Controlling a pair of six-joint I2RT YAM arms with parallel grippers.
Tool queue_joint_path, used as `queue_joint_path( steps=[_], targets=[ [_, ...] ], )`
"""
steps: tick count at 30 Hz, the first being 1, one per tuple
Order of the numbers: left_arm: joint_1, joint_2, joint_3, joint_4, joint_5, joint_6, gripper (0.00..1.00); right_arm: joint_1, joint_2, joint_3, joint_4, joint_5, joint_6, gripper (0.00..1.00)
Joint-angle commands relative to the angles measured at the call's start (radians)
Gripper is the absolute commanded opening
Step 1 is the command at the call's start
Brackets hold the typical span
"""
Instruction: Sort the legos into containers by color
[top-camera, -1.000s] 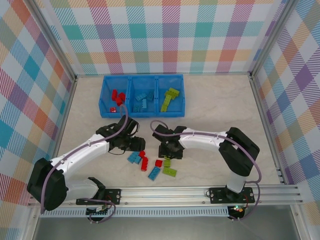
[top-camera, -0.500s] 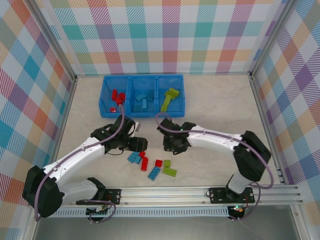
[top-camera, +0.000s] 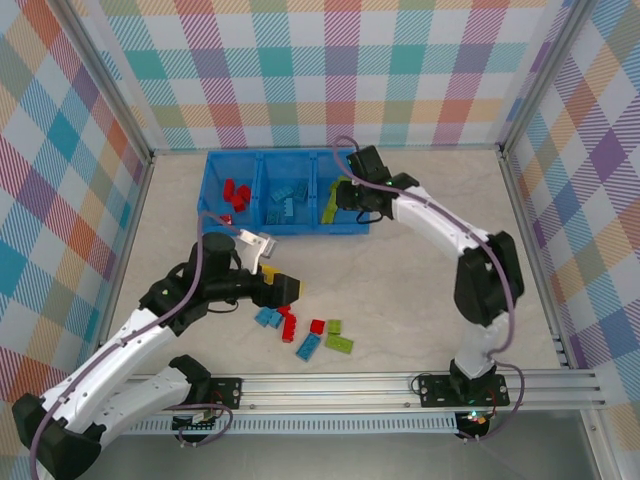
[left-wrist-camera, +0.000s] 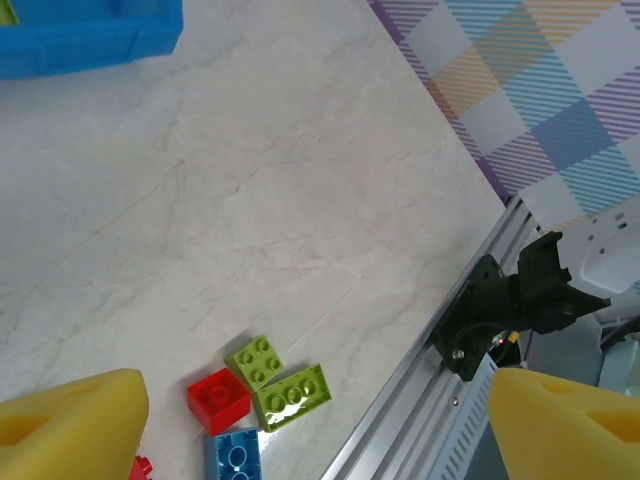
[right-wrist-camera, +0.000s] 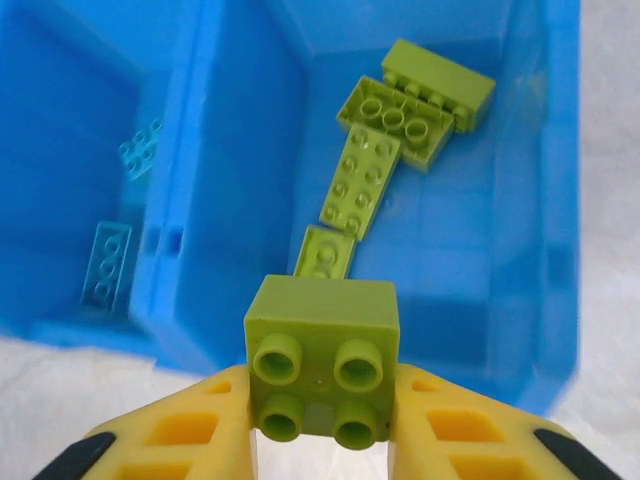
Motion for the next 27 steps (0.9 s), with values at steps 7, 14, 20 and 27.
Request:
queue_joint_path(
  steps=[7,14,20,27],
  targets=[
    [-0.013,0.018,-0.033,-0.034,-0.193,-0.118,0.92,-0.008,0.106,0.196,-0.127,-0.020,-0.049,0.52],
    [-0.013,0.114,-0.031,-0.060,-0.264,-0.182,0.87,-0.006,-0.127,0.053,-0.151,-0.107,-0.039,0.53],
    [-0.061,0.264,0.015,-0.133,-0.367,-0.132,0.71,0.006,-0.483,-0.307,-0.126,-0.310,-0.020,0.70],
    [-0.137,0.499,0.073,-0.161,-0.501,-0.148,0.58,0.012,-0.727,-0.535,-0.317,-0.548,0.016,0.80]
  ],
)
